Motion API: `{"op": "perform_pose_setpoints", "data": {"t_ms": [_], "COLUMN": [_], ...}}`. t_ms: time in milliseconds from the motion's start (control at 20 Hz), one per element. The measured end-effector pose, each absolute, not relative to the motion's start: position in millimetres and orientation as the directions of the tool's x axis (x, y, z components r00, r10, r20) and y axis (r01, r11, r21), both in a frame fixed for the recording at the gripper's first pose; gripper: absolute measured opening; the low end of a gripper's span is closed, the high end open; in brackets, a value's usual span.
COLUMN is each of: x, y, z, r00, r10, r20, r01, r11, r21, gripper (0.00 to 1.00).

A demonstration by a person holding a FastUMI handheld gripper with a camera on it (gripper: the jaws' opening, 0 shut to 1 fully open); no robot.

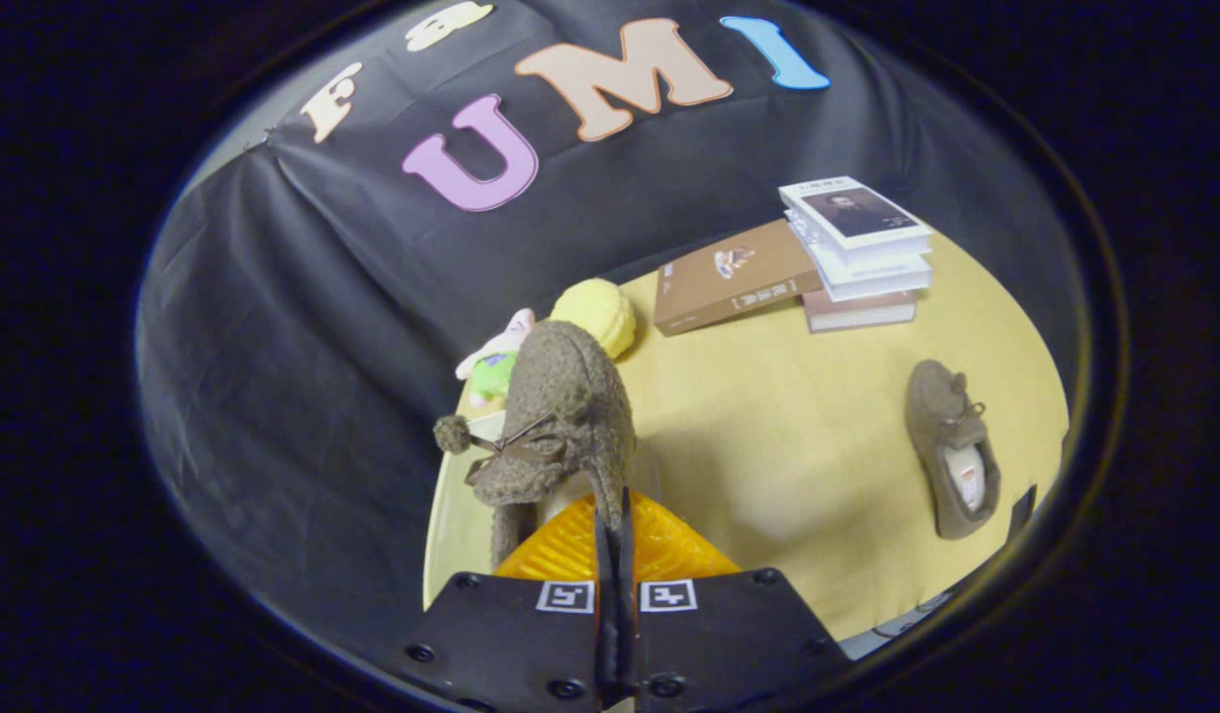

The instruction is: Open the storage box then place both shoes into the box .Put the left shoe in first, then the right shoe, with the right side of both shoes facing outward in a uniform manner.

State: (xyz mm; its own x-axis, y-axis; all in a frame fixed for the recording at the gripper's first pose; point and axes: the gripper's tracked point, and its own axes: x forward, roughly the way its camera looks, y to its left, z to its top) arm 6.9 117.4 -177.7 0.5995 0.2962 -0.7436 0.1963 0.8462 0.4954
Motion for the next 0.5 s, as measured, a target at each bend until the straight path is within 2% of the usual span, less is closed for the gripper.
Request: {"op": "perform_pose_setpoints", "data": {"t_ms": [500], "x": [10], "y": [230], "z": [-199], "r00": [0.551], "r10": [0.32], "r20": [-0.77], "r01": [0.165], "r11": [0.863], "r21": [0.477], "gripper": [0.03]}}
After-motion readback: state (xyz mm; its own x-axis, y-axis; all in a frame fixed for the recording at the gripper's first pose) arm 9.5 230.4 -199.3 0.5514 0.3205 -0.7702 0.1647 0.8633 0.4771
